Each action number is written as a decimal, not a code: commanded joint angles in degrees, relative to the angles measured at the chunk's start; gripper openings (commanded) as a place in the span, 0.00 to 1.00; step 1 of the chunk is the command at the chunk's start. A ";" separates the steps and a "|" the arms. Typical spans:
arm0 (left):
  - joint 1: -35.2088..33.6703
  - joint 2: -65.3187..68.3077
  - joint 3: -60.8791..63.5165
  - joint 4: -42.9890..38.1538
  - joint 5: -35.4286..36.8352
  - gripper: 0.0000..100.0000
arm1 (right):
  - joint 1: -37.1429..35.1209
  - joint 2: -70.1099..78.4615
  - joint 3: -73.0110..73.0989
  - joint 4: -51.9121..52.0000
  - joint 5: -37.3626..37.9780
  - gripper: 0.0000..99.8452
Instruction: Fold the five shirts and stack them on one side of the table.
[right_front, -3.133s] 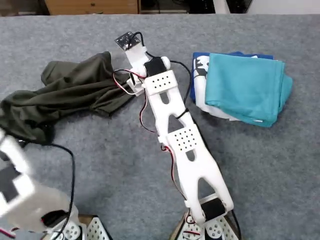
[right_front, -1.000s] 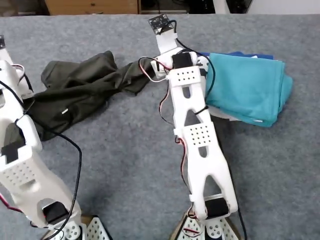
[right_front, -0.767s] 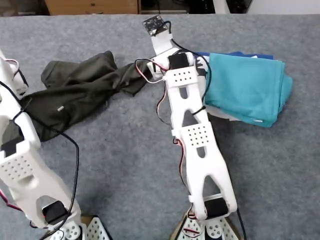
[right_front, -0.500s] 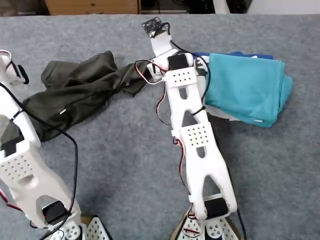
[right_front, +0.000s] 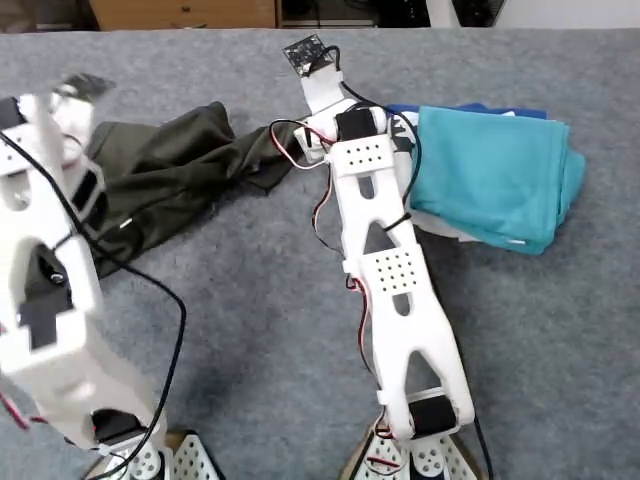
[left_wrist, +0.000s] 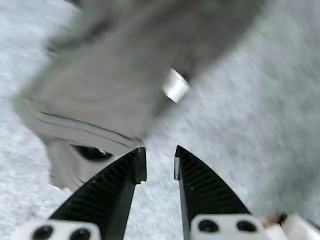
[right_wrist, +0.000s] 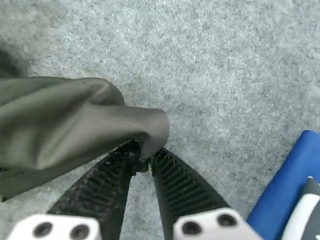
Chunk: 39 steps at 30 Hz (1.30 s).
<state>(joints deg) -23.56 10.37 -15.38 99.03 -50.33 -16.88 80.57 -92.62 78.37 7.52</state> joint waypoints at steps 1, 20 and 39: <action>1.23 -12.44 17.23 -6.77 -1.49 0.11 | -0.84 -1.19 -2.86 -1.05 0.53 0.00; -5.36 -17.89 34.46 -28.84 -1.58 0.11 | -0.84 -1.19 -2.86 -0.88 1.67 0.00; -7.12 -17.36 40.53 -40.88 -1.67 0.20 | -0.84 -1.19 -2.86 -0.79 1.67 0.00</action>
<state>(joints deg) -30.07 -6.68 24.26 60.79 -51.30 -16.88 80.57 -92.62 78.37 8.84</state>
